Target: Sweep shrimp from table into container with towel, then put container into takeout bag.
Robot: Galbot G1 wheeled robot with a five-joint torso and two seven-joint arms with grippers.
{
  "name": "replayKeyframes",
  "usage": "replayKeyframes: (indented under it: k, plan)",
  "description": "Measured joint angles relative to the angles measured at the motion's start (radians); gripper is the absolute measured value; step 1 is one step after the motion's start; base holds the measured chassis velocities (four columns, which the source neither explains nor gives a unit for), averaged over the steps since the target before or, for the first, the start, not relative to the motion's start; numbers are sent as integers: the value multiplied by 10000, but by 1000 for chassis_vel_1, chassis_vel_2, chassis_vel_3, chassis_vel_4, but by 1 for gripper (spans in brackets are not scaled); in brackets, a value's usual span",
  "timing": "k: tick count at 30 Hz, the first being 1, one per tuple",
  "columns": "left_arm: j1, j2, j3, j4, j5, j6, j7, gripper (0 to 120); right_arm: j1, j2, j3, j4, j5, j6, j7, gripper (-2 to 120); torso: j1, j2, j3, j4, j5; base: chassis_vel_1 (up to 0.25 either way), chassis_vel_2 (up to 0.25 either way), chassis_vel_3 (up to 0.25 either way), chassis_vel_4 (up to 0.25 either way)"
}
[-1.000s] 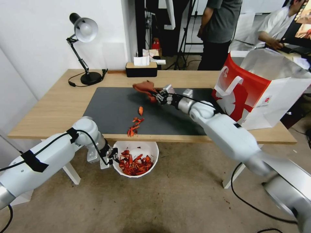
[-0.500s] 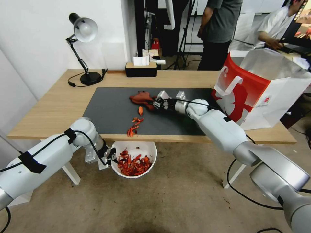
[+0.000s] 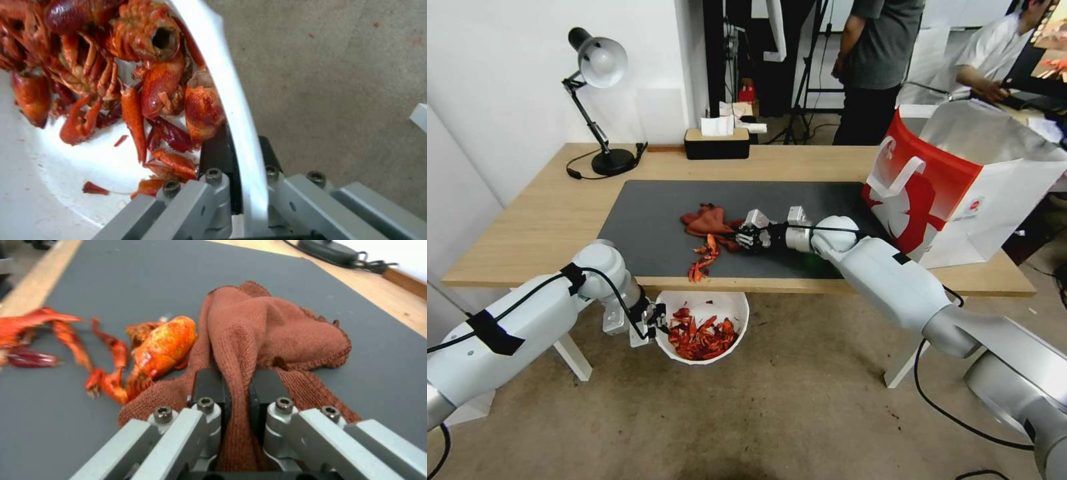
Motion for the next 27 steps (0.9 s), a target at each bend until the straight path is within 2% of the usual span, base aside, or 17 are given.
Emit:
replayKeyframes:
  k: [10, 20, 27]
  plan:
    - [59, 227, -134, -120, -99, 4, 6, 0, -242, -360, -365, 1009, 19, -10, -465, 5, -1, 0, -1, -3, -1, 0, 0, 0, 0]
    - [120, 398, -229, -273, -165, 5, 18, 0, -776, -928, -804, 2551, 58, -165, -482, 5, -1, 1, -3, -2, 1, 0, 0, 0, 0]
    - [140, 477, -254, -345, -213, 5, 23, 0, -1055, -1186, -825, 3034, 61, -222, -503, 5, 0, 1, -3, -3, 2, 0, 0, 0, 0]
